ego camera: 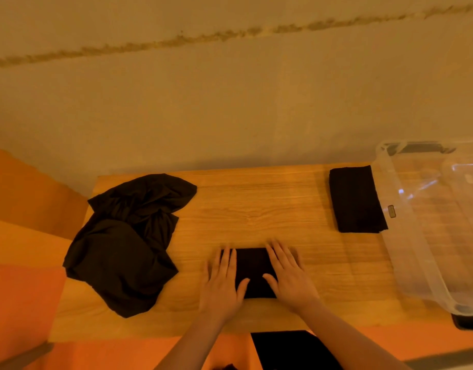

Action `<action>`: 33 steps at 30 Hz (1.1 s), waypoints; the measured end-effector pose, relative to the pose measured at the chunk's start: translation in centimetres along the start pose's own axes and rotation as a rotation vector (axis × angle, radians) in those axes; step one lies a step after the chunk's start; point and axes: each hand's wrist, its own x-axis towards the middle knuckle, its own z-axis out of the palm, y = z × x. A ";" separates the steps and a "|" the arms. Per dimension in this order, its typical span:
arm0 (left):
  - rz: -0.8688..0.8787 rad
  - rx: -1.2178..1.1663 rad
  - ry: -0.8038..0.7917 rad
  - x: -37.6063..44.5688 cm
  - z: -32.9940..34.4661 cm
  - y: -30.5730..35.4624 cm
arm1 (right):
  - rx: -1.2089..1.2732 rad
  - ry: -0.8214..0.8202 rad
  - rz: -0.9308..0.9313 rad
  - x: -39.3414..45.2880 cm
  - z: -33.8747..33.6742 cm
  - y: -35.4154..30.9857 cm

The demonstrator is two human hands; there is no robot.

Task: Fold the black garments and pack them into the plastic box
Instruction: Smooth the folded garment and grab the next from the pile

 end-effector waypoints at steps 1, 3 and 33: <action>-0.040 -0.003 -0.018 -0.1 0.0 0.0 | -0.007 -0.014 0.017 -0.2 -0.3 0.1; -0.088 0.009 -0.011 -0.2 -0.5 0.3 | 0.004 -0.025 0.065 -0.4 -0.9 0.0; -0.323 -1.075 -0.025 1.3 -7.3 2.7 | 0.628 0.023 0.322 -0.9 -3.8 -0.4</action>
